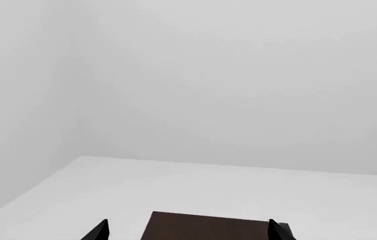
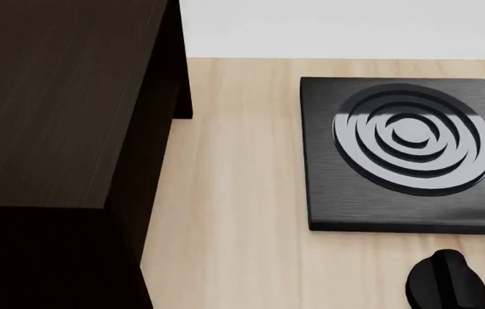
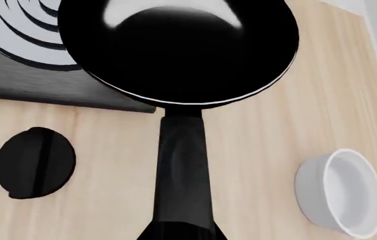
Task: Put the frying pan under the cabinet shelf.
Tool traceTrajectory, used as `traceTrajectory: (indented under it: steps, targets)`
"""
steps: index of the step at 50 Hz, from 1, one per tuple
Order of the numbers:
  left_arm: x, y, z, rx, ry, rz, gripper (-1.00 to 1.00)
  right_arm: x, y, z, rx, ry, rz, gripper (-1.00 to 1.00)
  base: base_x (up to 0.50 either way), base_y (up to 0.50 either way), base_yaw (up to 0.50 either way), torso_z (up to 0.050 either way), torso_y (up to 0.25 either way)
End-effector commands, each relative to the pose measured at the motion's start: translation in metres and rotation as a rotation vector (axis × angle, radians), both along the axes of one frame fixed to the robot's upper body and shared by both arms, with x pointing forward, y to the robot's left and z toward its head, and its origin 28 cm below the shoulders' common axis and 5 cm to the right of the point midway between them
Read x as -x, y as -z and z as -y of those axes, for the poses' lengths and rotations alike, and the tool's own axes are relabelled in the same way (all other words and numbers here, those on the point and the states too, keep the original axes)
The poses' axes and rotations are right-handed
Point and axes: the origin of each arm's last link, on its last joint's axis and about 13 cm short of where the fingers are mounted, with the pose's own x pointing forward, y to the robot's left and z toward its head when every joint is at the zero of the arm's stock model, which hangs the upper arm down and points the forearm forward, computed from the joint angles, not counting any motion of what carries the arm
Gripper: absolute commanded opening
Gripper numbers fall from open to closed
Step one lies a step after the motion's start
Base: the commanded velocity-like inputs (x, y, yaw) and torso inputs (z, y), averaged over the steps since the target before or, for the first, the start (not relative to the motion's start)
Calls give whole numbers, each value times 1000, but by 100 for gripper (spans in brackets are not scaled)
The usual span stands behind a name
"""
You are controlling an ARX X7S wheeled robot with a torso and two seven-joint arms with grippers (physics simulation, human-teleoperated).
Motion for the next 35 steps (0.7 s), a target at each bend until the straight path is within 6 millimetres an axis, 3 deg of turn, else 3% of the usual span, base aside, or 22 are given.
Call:
traceTrajectory:
  steps: [1, 23, 35]
  targets:
    - [2, 3, -7, 6, 6, -2, 100, -9, -36, -17, 75, -29, 108, -100, 0, 0, 0, 0, 0]
    - [-1, 9, -16, 17, 5, -11, 100, -80, -32, -61, 109, -230, 39, -100, 0, 0, 0, 0, 1]
    - [1, 11, -22, 20, -5, -8, 100, -108, -14, -81, 122, -314, 24, -100, 0, 0, 0, 0, 2]
